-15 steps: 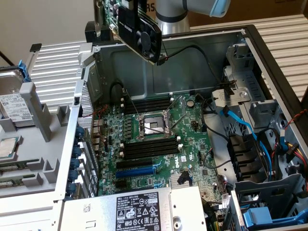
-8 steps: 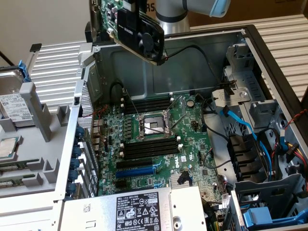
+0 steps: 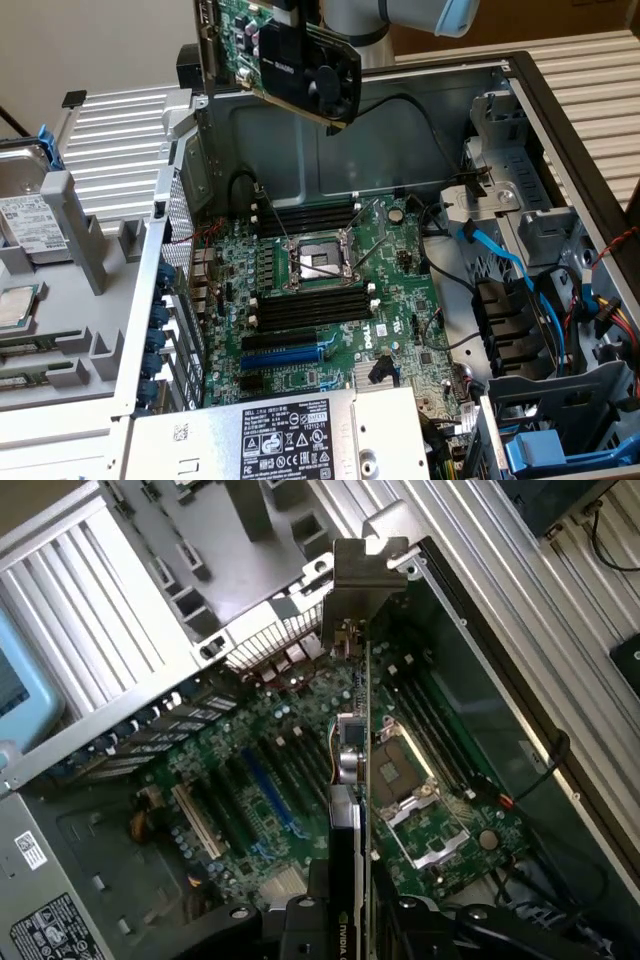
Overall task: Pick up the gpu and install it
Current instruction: 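Pick up the gpu and move the gpu toward the slot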
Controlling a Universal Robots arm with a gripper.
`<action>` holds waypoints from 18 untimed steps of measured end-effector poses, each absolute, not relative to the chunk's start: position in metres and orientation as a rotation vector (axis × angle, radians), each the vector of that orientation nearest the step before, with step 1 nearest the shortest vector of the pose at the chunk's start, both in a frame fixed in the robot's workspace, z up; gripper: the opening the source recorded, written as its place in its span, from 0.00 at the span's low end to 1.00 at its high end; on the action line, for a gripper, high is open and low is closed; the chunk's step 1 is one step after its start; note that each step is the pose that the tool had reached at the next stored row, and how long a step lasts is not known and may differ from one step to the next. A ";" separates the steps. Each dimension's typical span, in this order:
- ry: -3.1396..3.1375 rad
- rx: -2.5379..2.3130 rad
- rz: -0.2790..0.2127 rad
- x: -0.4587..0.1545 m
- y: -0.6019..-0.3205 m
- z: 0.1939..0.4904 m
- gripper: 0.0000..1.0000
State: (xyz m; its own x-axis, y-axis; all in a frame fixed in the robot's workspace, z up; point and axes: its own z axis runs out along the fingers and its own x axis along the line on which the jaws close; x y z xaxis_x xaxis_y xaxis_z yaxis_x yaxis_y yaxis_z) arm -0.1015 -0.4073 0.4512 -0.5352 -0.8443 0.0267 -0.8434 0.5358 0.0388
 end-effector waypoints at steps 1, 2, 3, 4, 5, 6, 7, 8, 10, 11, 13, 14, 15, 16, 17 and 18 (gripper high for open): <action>-2.714 1.511 -0.044 -0.101 -0.407 0.451 0.26; -2.711 1.527 -0.055 -0.102 -0.407 0.451 0.26; -2.707 1.546 -0.069 -0.101 -0.407 0.451 0.26; -2.703 1.564 -0.081 -0.101 -0.407 0.451 0.26; -2.696 1.583 -0.093 -0.102 -0.407 0.451 0.26; -2.688 1.603 -0.104 -0.102 -0.407 0.450 0.26; -2.678 1.625 -0.111 -0.102 -0.407 0.450 0.26; -2.666 1.649 -0.113 -0.102 -0.407 0.450 0.26; -2.635 1.699 -0.111 -0.102 -0.407 0.449 0.26; -2.620 1.723 -0.110 -0.101 -0.407 0.448 0.26; -2.590 1.771 -0.107 -0.102 -0.407 0.447 0.26; -2.575 1.796 -0.105 -0.102 -0.407 0.447 0.26; -2.559 1.820 -0.103 -0.101 -0.407 0.447 0.26; -2.543 1.844 -0.101 -0.101 -0.407 0.446 0.26; -2.528 1.868 -0.099 -0.102 -0.407 0.446 0.26; -2.512 1.892 -0.096 -0.101 -0.407 0.445 0.26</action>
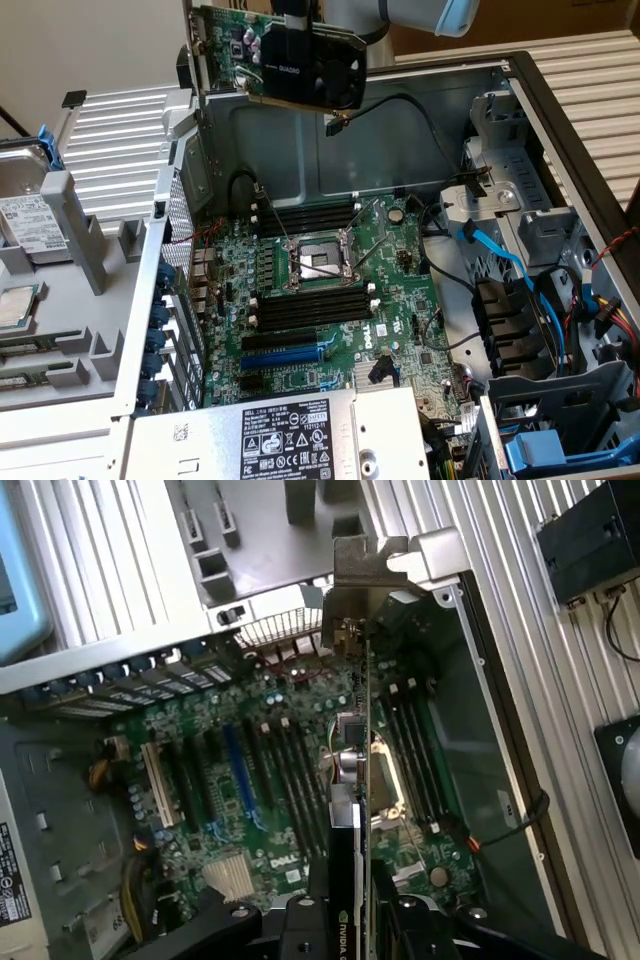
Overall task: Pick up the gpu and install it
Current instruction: 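Pick up the gpu and move the gpu toward the slot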
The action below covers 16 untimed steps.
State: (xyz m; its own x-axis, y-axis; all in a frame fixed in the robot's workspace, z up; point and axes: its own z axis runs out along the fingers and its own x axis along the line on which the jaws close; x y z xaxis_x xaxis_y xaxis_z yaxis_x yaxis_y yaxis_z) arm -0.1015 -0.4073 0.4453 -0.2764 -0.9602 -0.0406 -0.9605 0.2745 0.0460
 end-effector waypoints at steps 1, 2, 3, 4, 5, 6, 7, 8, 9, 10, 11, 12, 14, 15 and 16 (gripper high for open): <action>2.486 -1.908 0.094 -0.101 -0.407 0.445 0.26; 2.467 -1.930 0.091 -0.102 -0.407 0.445 0.26; 2.449 -1.951 0.088 -0.101 -0.407 0.444 0.26; 2.410 -1.993 0.083 -0.101 -0.407 0.443 0.26; 2.371 -2.034 0.077 -0.101 -0.407 0.443 0.26; 2.351 -2.054 0.074 -0.102 -0.407 0.442 0.26; 2.331 -2.074 0.071 -0.102 -0.407 0.442 0.26; 2.310 -2.095 0.069 -0.101 -0.407 0.441 0.26; 2.290 -2.116 0.068 -0.101 -0.407 0.440 0.26; 2.273 -2.134 0.067 -0.102 -0.408 0.440 0.26; 2.261 -2.147 0.067 -0.102 -0.408 0.439 0.26; 2.250 -2.159 0.067 -0.102 -0.408 0.437 0.26; 2.232 -2.177 0.067 -0.102 -0.409 0.435 0.26; 2.225 -2.185 0.067 -0.102 -0.410 0.434 0.26; 2.219 -2.192 0.068 -0.101 -0.411 0.432 0.26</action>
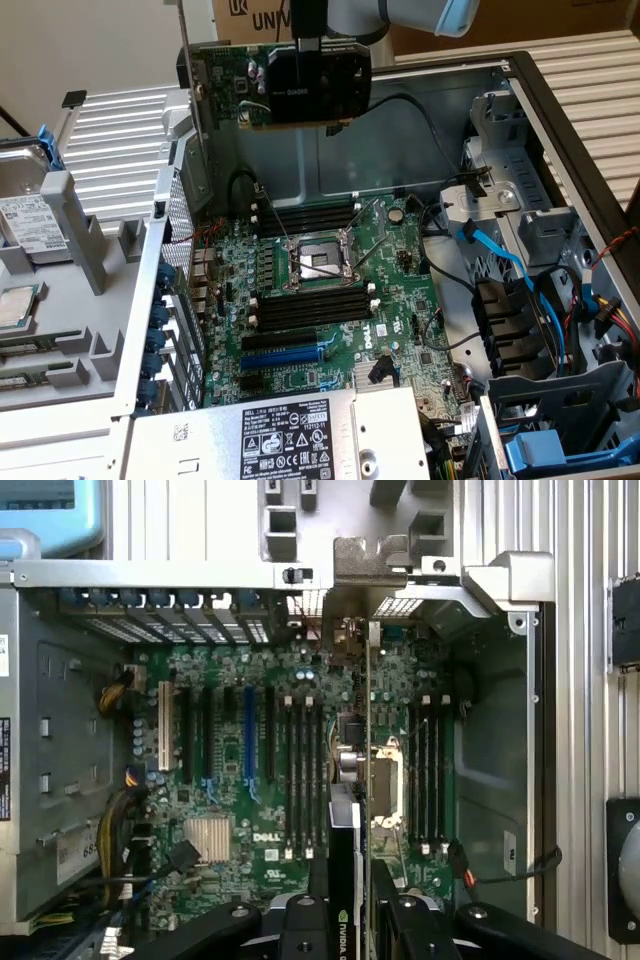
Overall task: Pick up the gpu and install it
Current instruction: 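Pick up the gpu and move the gpu toward the slot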
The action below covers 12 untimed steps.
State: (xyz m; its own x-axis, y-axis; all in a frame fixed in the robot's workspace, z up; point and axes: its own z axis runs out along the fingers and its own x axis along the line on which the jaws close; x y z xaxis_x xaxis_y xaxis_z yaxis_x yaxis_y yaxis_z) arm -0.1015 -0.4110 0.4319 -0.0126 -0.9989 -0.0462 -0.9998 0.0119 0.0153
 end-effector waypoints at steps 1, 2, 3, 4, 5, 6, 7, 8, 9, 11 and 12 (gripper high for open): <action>2.215 -2.196 0.068 -0.102 -0.413 0.431 0.26; 2.213 -2.198 0.068 -0.102 -0.416 0.429 0.26; 2.212 -2.198 0.067 -0.102 -0.419 0.428 0.26; 2.211 -2.198 0.065 -0.102 -0.428 0.425 0.26; 2.210 -2.198 0.064 -0.102 -0.432 0.424 0.26; 2.209 -2.197 0.063 -0.102 -0.436 0.422 0.26; 2.209 -2.197 0.063 -0.101 -0.440 0.421 0.26; 2.208 -2.197 0.062 -0.102 -0.444 0.420 0.26; 2.208 -2.197 0.061 -0.102 -0.447 0.418 0.26; 2.206 -2.198 0.060 -0.102 -0.449 0.415 0.26; 2.204 -2.201 0.060 -0.102 -0.449 0.413 0.26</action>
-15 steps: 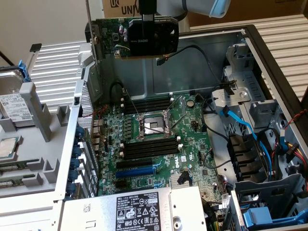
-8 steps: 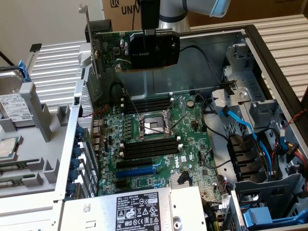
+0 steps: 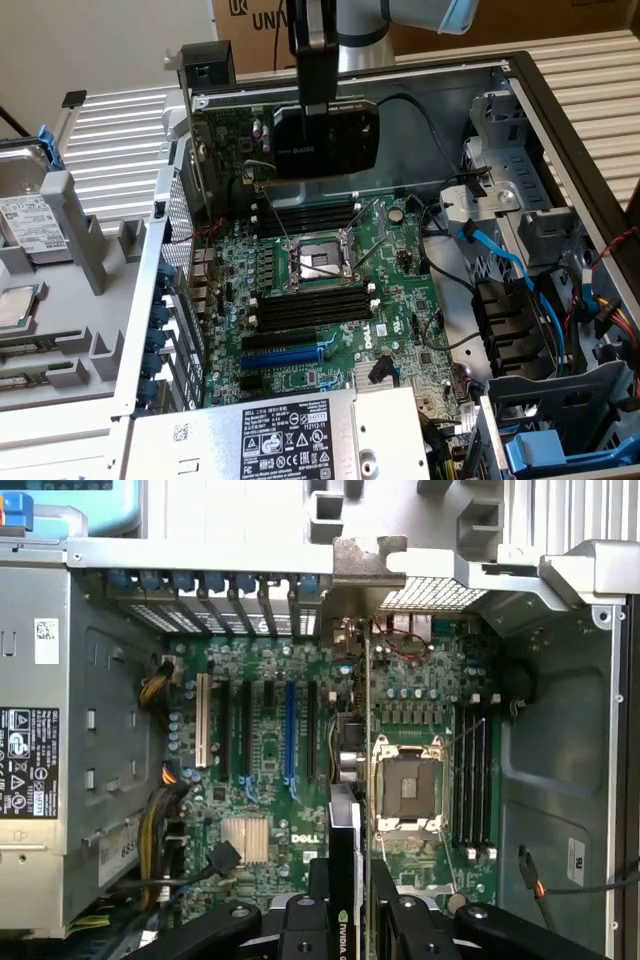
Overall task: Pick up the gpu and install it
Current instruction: 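Pick up the gpu and move the gpu toward the slot, then insert the gpu into the slot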
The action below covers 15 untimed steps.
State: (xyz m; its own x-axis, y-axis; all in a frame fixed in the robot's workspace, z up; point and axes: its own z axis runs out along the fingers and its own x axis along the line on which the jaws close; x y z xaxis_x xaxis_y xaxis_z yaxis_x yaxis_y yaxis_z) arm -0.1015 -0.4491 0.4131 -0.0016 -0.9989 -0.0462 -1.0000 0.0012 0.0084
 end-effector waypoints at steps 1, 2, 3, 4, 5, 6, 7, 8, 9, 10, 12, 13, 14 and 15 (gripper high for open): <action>2.201 -2.203 0.060 -0.101 -0.449 0.411 0.26; 2.199 -2.205 0.060 -0.101 -0.449 0.410 0.26; 2.198 -2.207 0.060 -0.101 -0.449 0.408 0.26; 2.196 -2.208 0.060 -0.101 -0.449 0.406 0.26; 2.195 -2.209 0.060 -0.101 -0.449 0.404 0.26; 2.194 -2.210 0.060 -0.101 -0.449 0.402 0.26; 2.194 -2.211 0.060 -0.101 -0.449 0.400 0.26; 2.194 -2.211 0.060 -0.101 -0.449 0.398 0.26; 2.194 -2.211 0.060 -0.101 -0.449 0.397 0.26; 2.194 -2.211 0.061 -0.101 -0.449 0.397 0.26; 2.194 -2.211 0.061 -0.101 -0.449 0.397 0.26; 2.194 -2.211 0.061 -0.101 -0.449 0.397 0.26; 2.194 -2.211 0.061 -0.101 -0.449 0.397 0.26; 2.194 -2.211 0.061 -0.101 -0.449 0.397 0.26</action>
